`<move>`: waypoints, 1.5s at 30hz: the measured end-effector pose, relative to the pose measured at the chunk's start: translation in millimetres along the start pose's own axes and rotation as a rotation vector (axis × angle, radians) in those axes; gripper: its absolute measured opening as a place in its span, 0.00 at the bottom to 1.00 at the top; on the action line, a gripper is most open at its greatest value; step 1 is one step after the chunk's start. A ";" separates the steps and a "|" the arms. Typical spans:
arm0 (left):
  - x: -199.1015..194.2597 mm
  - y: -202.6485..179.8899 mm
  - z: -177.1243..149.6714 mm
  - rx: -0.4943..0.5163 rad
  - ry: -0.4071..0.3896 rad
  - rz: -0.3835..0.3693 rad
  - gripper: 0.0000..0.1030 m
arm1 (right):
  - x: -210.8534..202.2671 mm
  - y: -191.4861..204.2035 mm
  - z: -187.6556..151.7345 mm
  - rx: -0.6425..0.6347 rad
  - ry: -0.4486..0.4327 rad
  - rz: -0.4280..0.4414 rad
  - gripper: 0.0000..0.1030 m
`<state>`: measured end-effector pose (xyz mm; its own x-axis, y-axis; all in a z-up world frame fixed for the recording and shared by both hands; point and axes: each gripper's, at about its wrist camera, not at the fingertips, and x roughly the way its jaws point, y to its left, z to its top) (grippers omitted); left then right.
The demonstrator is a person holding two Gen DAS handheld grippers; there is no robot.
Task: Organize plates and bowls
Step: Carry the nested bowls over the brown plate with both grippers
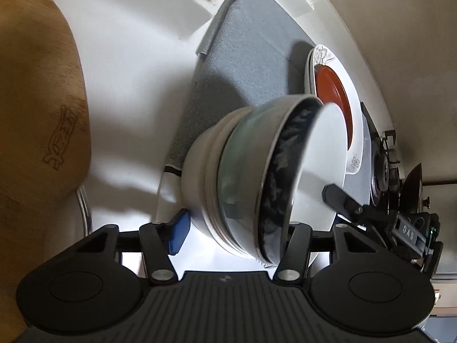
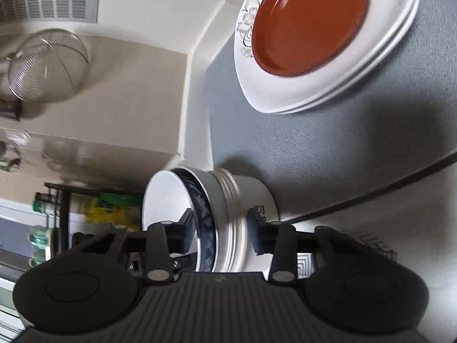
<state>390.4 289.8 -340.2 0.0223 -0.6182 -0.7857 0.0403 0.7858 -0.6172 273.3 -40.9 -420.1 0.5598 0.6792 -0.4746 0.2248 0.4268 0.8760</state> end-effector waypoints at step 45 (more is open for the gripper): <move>8.9 -44.6 29.9 0.017 0.004 0.006 0.48 | -44.7 19.9 21.3 0.002 -0.018 -0.060 0.66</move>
<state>418.6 248.8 -318.4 0.0184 -0.6133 -0.7896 0.0576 0.7891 -0.6116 269.8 -75.5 -379.6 0.5592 0.6416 -0.5249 0.2599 0.4656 0.8460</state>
